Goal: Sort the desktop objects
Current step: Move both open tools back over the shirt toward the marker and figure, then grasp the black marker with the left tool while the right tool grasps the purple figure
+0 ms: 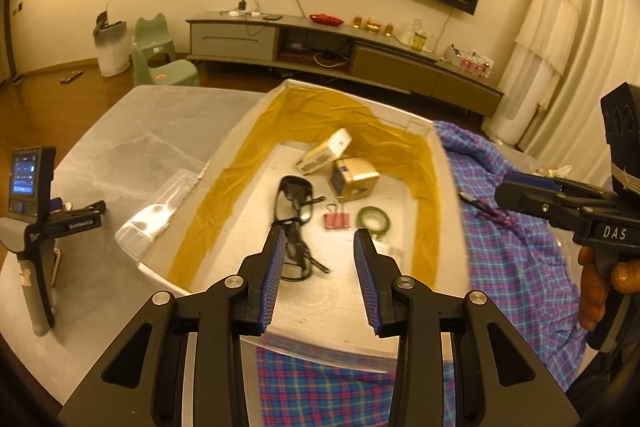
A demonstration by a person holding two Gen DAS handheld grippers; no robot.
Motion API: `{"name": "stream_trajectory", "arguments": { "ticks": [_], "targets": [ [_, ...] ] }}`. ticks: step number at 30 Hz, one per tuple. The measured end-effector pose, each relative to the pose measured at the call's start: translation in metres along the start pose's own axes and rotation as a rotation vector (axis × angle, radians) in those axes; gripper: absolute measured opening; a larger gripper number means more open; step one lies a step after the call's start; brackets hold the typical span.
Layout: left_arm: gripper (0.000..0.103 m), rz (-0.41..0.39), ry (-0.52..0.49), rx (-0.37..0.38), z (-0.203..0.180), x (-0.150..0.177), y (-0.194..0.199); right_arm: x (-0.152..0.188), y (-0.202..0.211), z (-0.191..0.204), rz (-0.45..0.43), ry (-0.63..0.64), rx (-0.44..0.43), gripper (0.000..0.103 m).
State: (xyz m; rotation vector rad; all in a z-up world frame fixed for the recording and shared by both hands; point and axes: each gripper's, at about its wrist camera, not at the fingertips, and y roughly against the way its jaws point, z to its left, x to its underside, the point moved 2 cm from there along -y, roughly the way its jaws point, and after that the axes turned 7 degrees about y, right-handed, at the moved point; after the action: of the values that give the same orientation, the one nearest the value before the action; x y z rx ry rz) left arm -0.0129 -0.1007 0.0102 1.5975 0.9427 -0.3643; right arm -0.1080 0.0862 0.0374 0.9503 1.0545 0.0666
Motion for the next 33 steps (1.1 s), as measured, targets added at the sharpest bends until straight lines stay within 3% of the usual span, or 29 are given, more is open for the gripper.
{"name": "stream_trajectory", "arguments": {
  "ticks": [6, 11, 15, 22, 28, 33],
  "targets": [
    [0.038, 0.016, -0.040, 0.087, -0.043, 0.001, 0.008, 0.019, 0.038, -0.037, -0.082, -0.081, 0.010, 0.069],
    [0.039, 0.056, -0.104, 0.157, -0.095, 0.006, 0.000, 0.043, 0.077, -0.099, -0.146, -0.203, 0.118, 0.069],
    [0.040, 0.104, -0.138, 0.193, -0.135, 0.009, -0.019, 0.071, 0.090, -0.148, -0.138, -0.276, 0.221, 0.064],
    [0.040, 0.190, -0.230, 0.211, -0.209, 0.010, -0.072, 0.120, 0.049, -0.193, 0.006, -0.235, 0.316, 0.063],
    [0.040, 0.257, -0.387, 0.112, -0.257, 0.000, -0.146, 0.123, -0.002, -0.216, 0.149, -0.076, 0.356, 0.063],
    [0.040, 0.297, -0.497, 0.056, -0.274, -0.009, -0.190, 0.118, -0.037, -0.222, 0.181, 0.056, 0.341, 0.066]
  ]
}}
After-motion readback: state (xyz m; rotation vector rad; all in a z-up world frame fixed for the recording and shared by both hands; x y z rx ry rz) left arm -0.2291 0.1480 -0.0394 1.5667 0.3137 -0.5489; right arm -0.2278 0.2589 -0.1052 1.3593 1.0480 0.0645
